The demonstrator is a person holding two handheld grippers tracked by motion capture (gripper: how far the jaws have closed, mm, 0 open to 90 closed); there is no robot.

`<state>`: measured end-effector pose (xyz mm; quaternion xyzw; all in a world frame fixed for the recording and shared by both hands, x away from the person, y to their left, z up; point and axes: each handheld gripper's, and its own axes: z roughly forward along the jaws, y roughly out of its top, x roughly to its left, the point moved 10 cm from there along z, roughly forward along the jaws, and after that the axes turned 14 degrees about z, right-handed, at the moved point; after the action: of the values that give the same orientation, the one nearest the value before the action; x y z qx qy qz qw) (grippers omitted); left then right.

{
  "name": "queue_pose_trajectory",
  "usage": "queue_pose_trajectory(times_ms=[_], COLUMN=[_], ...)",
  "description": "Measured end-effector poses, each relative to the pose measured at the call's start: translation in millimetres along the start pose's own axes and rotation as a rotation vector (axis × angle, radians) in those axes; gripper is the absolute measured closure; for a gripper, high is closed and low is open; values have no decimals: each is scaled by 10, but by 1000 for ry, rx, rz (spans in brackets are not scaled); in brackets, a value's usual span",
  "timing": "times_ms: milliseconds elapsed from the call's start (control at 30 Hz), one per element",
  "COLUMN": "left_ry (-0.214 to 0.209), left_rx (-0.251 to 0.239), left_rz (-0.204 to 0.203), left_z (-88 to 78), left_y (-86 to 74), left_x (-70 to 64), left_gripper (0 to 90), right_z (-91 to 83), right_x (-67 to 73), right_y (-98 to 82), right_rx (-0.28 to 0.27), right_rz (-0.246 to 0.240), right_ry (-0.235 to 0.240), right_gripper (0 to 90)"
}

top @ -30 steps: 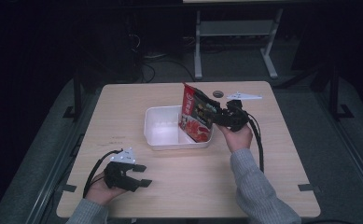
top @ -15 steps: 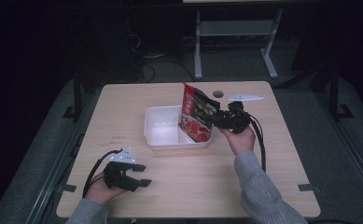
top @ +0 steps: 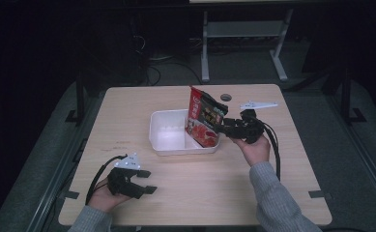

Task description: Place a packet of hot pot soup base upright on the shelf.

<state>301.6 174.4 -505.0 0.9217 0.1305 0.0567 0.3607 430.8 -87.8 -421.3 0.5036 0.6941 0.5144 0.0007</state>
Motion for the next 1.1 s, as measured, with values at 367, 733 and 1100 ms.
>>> queue_pose_trajectory(times_ms=[367, 733, 1100], left_ry=[12, 15, 15], left_rx=[5, 7, 10], left_rz=[0, 2, -1], left_z=[-12, -11, -3], left_y=[-9, -11, -23], left_x=[3, 1, 5], left_gripper=[352, 351, 351], right_z=[-87, -256, -402], right_x=[16, 53, -52], right_y=[-122, -205, -373], right_rx=[20, 46, 75], right_rz=[-18, -51, -44], right_ry=[2, -4, -8], right_gripper=[433, 426, 416])
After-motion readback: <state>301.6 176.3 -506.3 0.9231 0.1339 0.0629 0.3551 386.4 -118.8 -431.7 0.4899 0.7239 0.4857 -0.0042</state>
